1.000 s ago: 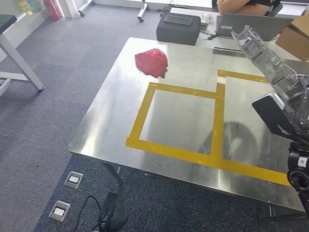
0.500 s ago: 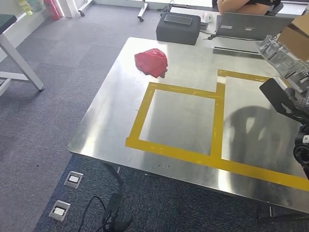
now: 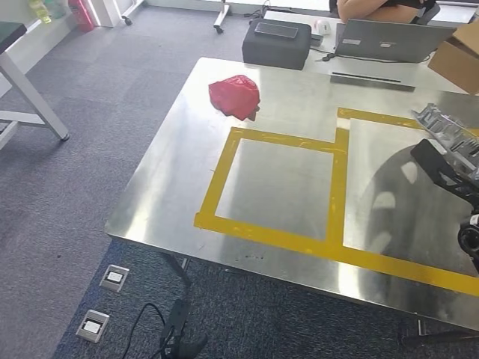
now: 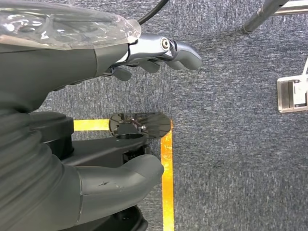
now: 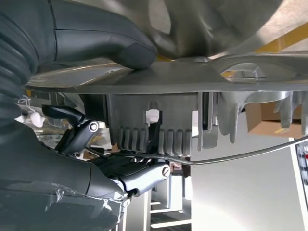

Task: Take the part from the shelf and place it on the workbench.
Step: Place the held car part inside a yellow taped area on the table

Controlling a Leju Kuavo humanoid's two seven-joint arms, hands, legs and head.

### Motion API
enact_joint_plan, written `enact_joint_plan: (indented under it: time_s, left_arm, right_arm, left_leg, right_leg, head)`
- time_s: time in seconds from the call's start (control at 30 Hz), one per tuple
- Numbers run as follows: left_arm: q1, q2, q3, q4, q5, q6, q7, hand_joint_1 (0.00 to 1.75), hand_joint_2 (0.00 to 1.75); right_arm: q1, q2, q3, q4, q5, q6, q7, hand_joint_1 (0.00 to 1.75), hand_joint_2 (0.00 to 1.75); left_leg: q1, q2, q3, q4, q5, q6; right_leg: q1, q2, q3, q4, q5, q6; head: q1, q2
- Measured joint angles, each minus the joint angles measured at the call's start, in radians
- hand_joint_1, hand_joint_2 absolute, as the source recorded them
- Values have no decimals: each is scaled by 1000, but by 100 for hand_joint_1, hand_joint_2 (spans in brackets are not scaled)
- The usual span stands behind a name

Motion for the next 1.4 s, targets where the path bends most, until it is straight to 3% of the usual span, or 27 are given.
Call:
enact_joint_plan:
  time_s: [0.4,0.67,1.03,1.37,1.4]
  left_arm:
    - [2,0,0,0,-8,3,8,0,175]
    - [1,0,0,0,-12,3,8,0,175]
    - [1,0,0,0,-13,2,10,0,175]
    - [1,0,0,0,-12,1,18,0,175]
    - [1,0,0,0,-12,1,18,0,175]
  right_arm:
    - [-1,-3,28,97,-11,9,11,175,175]
    - [24,1,53,155,-27,-52,-70,175,175]
    - [22,27,81,165,-33,-92,-107,175,175]
    - [22,66,109,104,-32,-152,-157,175,175]
    - [22,72,112,91,-29,-152,-160,131,131]
  left_leg:
    - [2,0,1,0,0,0]
    - [1,0,1,0,0,0]
    - [1,0,1,0,0,0]
    - [2,0,1,-1,1,-2]
    - [2,0,1,-1,1,-2]
  right_leg:
    - [0,0,0,0,0,0]
    - [2,0,1,0,0,0]
    - [3,0,1,0,0,0]
    - [3,0,1,0,0,0]
    - [3,0,1,0,0,0]
  head:
    - [0,0]
    - [0,0]
    - [0,0]
    - [0,0]
    - [0,0]
